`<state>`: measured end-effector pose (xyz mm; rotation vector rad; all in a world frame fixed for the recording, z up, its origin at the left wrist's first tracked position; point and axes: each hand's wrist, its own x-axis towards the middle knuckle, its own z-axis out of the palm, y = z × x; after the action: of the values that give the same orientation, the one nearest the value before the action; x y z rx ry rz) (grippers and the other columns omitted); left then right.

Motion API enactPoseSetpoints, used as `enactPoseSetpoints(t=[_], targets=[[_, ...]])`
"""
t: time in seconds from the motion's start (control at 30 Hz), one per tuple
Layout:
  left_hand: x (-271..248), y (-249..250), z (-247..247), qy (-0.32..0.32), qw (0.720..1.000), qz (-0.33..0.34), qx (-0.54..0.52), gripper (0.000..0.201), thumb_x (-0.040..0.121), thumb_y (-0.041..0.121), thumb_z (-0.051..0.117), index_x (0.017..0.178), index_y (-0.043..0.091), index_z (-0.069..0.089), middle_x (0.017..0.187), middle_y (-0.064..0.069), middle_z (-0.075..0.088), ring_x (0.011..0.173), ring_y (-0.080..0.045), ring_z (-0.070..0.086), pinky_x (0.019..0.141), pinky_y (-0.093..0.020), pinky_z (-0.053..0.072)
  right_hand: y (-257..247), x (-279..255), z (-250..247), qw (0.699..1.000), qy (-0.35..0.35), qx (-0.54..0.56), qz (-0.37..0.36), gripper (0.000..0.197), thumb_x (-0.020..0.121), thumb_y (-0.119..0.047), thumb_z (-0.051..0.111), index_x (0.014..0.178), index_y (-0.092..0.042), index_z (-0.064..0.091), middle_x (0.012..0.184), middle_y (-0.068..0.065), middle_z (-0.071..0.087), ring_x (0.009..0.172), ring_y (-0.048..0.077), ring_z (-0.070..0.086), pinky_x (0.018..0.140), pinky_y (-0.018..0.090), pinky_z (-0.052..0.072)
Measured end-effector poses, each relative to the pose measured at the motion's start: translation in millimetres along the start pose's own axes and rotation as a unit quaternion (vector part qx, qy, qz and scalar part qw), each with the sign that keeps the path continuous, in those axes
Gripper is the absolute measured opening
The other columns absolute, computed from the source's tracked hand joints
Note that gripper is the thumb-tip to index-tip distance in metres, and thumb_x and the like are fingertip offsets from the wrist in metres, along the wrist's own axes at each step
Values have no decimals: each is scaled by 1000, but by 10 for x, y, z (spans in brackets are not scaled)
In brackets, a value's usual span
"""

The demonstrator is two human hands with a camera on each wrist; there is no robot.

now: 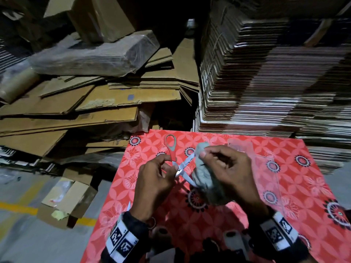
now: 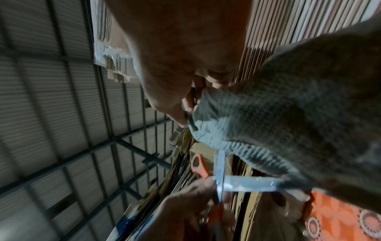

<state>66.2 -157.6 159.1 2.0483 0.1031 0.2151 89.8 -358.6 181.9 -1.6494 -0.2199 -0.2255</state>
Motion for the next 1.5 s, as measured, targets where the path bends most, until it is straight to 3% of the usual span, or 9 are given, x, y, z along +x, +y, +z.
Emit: enactPoseSetpoints(t=[0.17,0.37,0.6,0.7,0.8,0.9,1.07,1.33,1.5], targets=[[-12,73,-38,0,1000,2,7,11,89,40,69,95,42,60,66,7,72,64,-21,72,69,-45,59,88,-121,100,994,-87,-62,-37,28,95,-7,72,95,-34,78,97,-14,77,94,4,74,81,13,52],[-73,115,1,-2,1000,3,-19,14,86,28,71,96,33,63,63,2,71,59,-22,69,65,-47,58,245,-96,162,997,7,-69,37,34,72,-34,95,70,-19,64,62,0,60,57,6,52,55,23,44],[-53,115,66,12,1000,13,-2,11,92,22,68,98,31,64,64,3,71,61,-18,69,63,-48,58,157,-101,97,978,-72,-192,34,66,88,-59,74,58,-7,47,51,4,39,51,6,35,54,36,33],[-52,167,102,14,999,33,9,8,90,25,63,86,32,61,63,0,67,56,-19,66,56,-47,55,233,-55,131,984,-91,-128,78,63,92,-52,75,58,-6,48,49,-1,36,52,8,35,53,39,29],[-22,162,136,0,998,55,19,17,88,37,57,80,22,59,60,1,61,51,-18,61,49,-45,51,332,15,185,983,-91,-2,160,42,87,-43,82,69,-7,75,57,8,62,58,9,49,58,29,39],[16,132,151,-28,998,49,26,30,86,46,57,79,17,56,61,0,61,51,-23,65,50,-47,53,430,75,206,966,-82,79,230,50,78,-46,89,85,2,79,91,39,69,79,28,66,81,46,56],[84,152,157,-52,998,21,-13,15,92,28,69,85,19,59,56,2,63,52,-22,71,56,-50,59,350,147,150,933,-75,200,290,28,79,-11,85,97,9,78,102,33,74,96,45,73,96,55,58],[156,179,164,-87,996,2,-35,11,97,13,70,101,11,60,54,8,60,51,-21,72,56,-36,57,258,202,94,909,-45,273,312,37,70,-6,85,96,16,74,96,37,71,90,45,73,91,59,58],[187,149,116,-94,994,-8,-51,19,97,11,72,85,18,57,56,7,60,51,-30,71,56,-48,59,300,322,-54,915,16,272,298,19,86,4,72,101,16,73,93,26,74,79,32,75,69,35,62]])
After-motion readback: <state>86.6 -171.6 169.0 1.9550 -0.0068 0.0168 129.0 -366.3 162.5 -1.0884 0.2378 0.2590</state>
